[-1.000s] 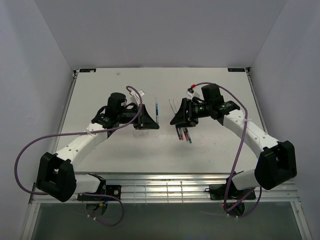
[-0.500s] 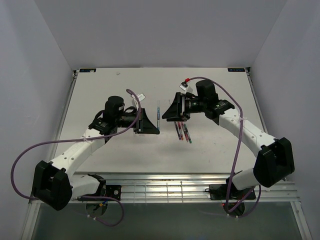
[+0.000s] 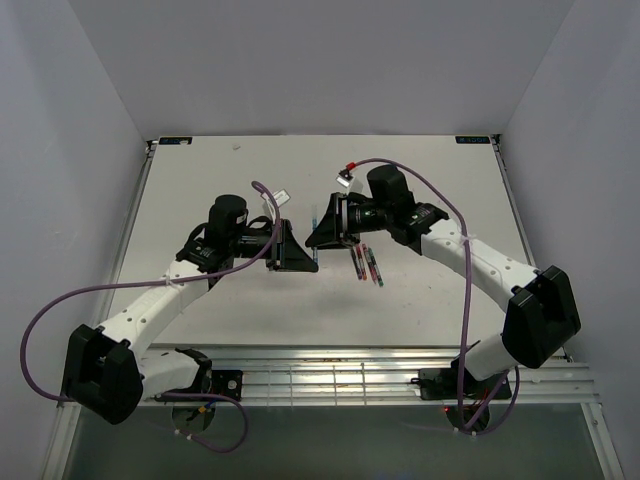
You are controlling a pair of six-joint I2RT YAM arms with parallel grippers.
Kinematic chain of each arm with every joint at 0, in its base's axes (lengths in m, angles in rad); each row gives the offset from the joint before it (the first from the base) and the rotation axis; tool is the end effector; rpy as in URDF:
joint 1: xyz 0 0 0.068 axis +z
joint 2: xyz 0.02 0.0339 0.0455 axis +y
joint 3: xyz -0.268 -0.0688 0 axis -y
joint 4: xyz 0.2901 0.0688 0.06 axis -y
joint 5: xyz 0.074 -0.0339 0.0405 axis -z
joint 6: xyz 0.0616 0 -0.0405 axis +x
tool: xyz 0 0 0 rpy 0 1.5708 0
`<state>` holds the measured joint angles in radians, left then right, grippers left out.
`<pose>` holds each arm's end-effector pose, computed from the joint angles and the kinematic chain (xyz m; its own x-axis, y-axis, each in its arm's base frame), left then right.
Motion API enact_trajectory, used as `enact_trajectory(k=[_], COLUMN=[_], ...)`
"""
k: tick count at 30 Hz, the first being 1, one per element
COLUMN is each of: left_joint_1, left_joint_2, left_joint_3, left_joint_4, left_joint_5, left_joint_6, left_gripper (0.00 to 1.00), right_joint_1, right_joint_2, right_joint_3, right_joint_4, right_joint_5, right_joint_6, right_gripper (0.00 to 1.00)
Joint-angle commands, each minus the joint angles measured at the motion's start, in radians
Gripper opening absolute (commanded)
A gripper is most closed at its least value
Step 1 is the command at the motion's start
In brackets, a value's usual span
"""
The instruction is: Open the pen caps
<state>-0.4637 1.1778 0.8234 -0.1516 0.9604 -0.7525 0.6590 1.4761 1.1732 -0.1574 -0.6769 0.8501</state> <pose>0.2510 -0.1820 0.2637 -0.9298 0.0270 -0.3671 0.3588 0.2884 -0.8877 0.2916 0.2747 0.2968 -0.9237 0.0254 -0.3822 -0.3439 0.3843 0.8568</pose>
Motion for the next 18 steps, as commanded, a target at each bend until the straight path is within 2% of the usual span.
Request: enact_trajectory(k=[1, 2, 4, 5, 6, 7, 8, 13, 18], left_joint_1=[-0.006, -0.006, -0.004, -0.006, -0.004, -0.004, -0.006, -0.004, -0.004], left_joint_2=[-0.044, -0.047, -0.050, -0.052, -0.053, -0.055, -0.059, -0.087, -0.102], left_joint_3=[0.006, 0.005, 0.000, -0.003, -0.004, -0.004, -0.003, 0.008, 0.023], left_joint_4=[0.020, 0.020, 0.017, 0.012, -0.005, -0.014, -0.025, -0.080, -0.106], left_joint_5=[0.035, 0.034, 0.032, 0.028, 0.026, 0.020, 0.003, -0.051, -0.107], left_joint_6=[-0.005, -0.007, -0.011, -0.011, -0.008, -0.001, 0.004, 0.025, 0.022], left_gripper=[0.00, 0.00, 0.00, 0.02, 0.06, 0.16, 0.21, 0.43, 0.47], right_joint_1=[0.033, 0.039, 0.048, 0.048, 0.051, 0.050, 0.051, 0.051, 0.050], right_joint_2=[0.013, 0.015, 0.013, 0.009, 0.006, 0.004, -0.003, -0.039, -0.089], right_joint_3=[0.043, 0.042, 0.036, 0.033, 0.031, 0.026, 0.026, 0.032, -0.018], right_joint_4=[0.041, 0.042, 0.041, 0.038, 0.032, 0.024, 0.003, -0.129, -0.192], right_joint_5=[0.025, 0.030, 0.036, 0.040, 0.045, 0.049, 0.062, 0.117, 0.143], right_joint_6=[0.014, 0.015, 0.015, 0.014, 0.007, 0.003, -0.003, -0.095, -0.158], right_gripper=[0.35, 0.25, 0.16, 0.08, 0.08, 0.08, 0.08, 0.08, 0.08])
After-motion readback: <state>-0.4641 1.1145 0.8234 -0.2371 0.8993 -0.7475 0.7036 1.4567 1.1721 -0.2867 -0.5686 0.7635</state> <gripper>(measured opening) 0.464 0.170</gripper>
